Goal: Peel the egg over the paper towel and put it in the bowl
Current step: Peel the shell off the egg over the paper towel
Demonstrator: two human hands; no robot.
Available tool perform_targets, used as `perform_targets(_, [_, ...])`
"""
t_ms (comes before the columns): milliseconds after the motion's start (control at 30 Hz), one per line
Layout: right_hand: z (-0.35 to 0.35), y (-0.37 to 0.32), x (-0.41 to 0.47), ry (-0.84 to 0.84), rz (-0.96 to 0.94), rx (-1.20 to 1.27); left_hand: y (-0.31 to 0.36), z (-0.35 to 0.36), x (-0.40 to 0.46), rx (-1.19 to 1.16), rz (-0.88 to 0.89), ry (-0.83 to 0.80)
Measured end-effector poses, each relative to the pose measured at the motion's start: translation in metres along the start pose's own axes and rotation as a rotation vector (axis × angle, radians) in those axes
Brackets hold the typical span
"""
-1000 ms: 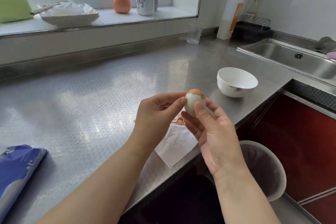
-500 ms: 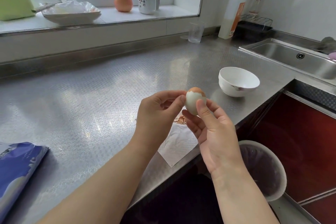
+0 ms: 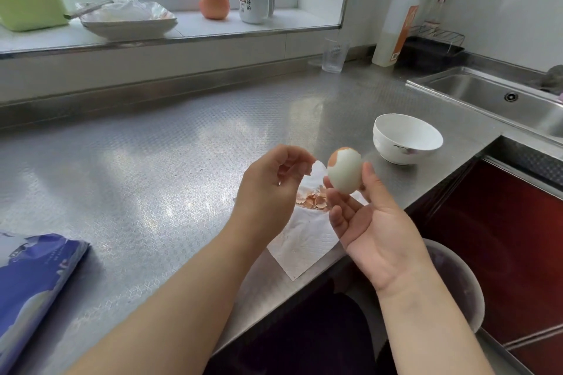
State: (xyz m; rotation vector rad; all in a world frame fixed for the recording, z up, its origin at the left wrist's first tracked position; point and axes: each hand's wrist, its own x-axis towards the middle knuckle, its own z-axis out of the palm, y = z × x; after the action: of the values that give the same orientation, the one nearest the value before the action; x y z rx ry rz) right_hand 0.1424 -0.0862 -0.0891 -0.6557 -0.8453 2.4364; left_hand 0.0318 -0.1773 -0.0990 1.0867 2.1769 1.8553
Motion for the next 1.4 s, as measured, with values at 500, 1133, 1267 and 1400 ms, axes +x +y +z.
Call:
perform_targets(500, [-0.006, -0.007, -0.003, -0.155, -0.086, -0.301, 0.007, -0.004, -0.001, -0.234, -0.122, -0.124])
perform_targets(1133, [0.005, 0.024, 0.002, 0.121, -0.459, -0.42, 0.005, 0.003, -0.006, -0.124, -0.077, 0.002])
perform_targets(1267, [0.008, 0.021, 0.0, 0.102, -0.433, -0.393, 0.005, 0.004, -0.007, -0.043, -0.027, 0.043])
perform_targets(1400, [0.006, 0.014, -0.002, 0.062, -0.318, -0.315, 0.004, 0.003, -0.006, -0.047, -0.016, 0.069])
